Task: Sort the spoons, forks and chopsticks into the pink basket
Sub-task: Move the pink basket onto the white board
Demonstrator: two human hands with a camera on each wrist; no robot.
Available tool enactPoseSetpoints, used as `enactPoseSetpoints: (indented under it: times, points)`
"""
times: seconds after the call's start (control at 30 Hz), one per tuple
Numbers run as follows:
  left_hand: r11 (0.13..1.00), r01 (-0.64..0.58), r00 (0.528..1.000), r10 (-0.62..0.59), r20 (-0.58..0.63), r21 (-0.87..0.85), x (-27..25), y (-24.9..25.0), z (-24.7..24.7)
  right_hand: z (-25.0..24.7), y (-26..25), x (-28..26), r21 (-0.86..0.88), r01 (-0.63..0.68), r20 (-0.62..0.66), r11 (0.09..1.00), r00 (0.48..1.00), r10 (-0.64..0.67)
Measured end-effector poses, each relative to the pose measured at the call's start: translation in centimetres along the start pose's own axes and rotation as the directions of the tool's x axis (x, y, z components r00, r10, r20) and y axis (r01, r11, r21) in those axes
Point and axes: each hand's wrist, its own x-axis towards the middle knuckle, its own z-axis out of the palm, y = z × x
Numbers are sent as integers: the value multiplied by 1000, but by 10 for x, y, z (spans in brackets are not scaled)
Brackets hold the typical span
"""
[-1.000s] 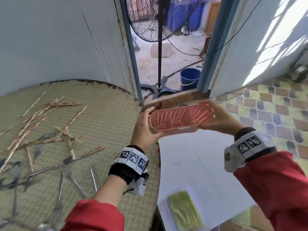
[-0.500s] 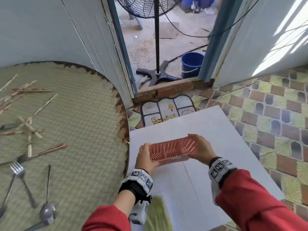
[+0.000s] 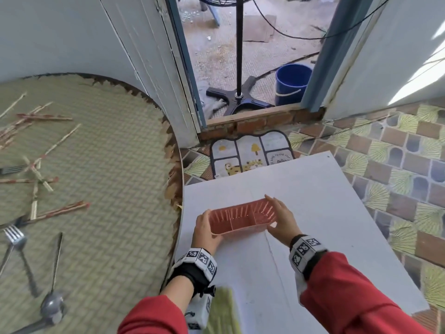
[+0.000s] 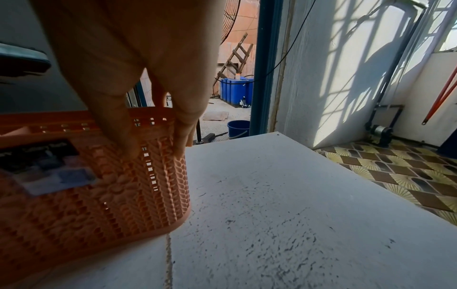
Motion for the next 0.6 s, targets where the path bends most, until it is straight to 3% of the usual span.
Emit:
enactPoseSetpoints:
  times: [0.1,0.23,0.3,0.37,0.47,0.6]
  points:
    - [999,-8,997,4,78,49,-8,10,-6,-4,-10,-6,-69,-71,88,995,993,77]
    - [994,-107,993,107,-48,6,-30,28,-24,-6,-41,-14,-190,-36,-105,981,994,16]
    - [985,-170,975,169,-142,7,-45,35,-42,-3,-66,-16,-183,31,-225,983,972,-72]
    - [979,-206,948,200,-246,5,-59,36,-65,4,-95,-18,-181,115,-260,977,952,-161]
    - [981,-196,903,181,-390,3,-82,20,-104,23,-146,-23,-144,269,-213,952,931,-296]
    - [989,-148,831,141,-539,29,-119,-29,-159,67,-210,-36,-73,480,-123,874,865,-486]
